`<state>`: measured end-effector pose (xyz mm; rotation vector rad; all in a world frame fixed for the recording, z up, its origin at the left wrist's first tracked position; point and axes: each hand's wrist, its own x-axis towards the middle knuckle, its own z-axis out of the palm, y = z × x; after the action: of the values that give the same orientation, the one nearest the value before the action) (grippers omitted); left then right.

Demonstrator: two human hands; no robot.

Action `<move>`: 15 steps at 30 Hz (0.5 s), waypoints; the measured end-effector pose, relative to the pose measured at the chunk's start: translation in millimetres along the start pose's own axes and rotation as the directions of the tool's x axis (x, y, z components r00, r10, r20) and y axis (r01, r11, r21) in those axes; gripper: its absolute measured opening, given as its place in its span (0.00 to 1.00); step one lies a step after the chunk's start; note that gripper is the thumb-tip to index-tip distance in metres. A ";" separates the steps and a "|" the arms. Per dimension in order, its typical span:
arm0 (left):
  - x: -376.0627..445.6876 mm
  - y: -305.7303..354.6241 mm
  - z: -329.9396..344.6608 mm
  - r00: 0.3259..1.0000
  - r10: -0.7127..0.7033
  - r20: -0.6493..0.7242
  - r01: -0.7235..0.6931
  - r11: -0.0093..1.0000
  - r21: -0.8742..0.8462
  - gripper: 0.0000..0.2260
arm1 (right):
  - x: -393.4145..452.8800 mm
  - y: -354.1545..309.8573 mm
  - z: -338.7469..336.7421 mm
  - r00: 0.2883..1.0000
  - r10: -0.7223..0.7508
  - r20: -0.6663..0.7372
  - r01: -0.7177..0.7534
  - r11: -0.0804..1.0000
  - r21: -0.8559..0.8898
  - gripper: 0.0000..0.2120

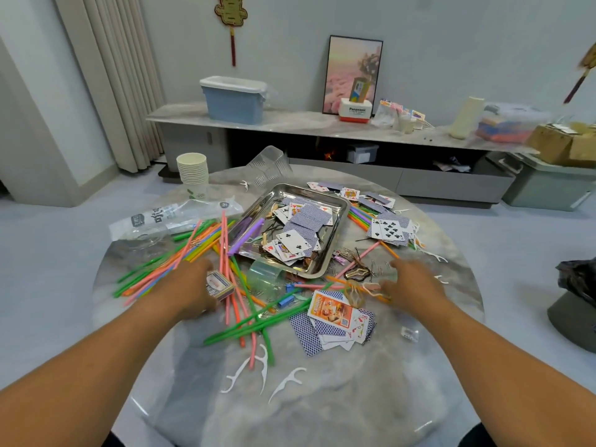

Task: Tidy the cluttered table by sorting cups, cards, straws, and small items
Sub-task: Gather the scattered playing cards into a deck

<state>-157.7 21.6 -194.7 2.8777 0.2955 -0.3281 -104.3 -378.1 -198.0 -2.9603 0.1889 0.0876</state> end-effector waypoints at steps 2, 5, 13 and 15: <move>5.1 -5.2 4.4 1.000 0.001 -0.010 -0.002 0.999 -0.033 0.39 | -7.8 -22.3 -3.8 0.996 -0.082 -0.015 0.083 0.996 0.018 0.14; 12.1 -10.0 7.6 1.000 -0.006 -0.026 0.004 0.997 -0.076 0.41 | -27.2 -56.9 -3.1 0.966 -0.187 0.176 0.186 0.982 0.026 0.15; -12.5 37.5 1.4 0.953 0.269 -0.140 -0.283 0.955 -0.088 0.20 | -44.0 -73.6 12.6 0.922 -0.268 0.279 0.314 0.940 -0.134 0.34; -25.8 54.6 7.7 0.897 0.439 0.054 -0.433 0.896 -0.095 0.13 | -42.4 -72.0 15.5 0.921 -0.272 0.279 0.312 0.944 -0.108 0.37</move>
<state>-171.6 -36.8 -184.7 2.7384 -0.3441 -0.3264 -137.6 -299.9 -198.1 -3.0446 -0.3097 0.4672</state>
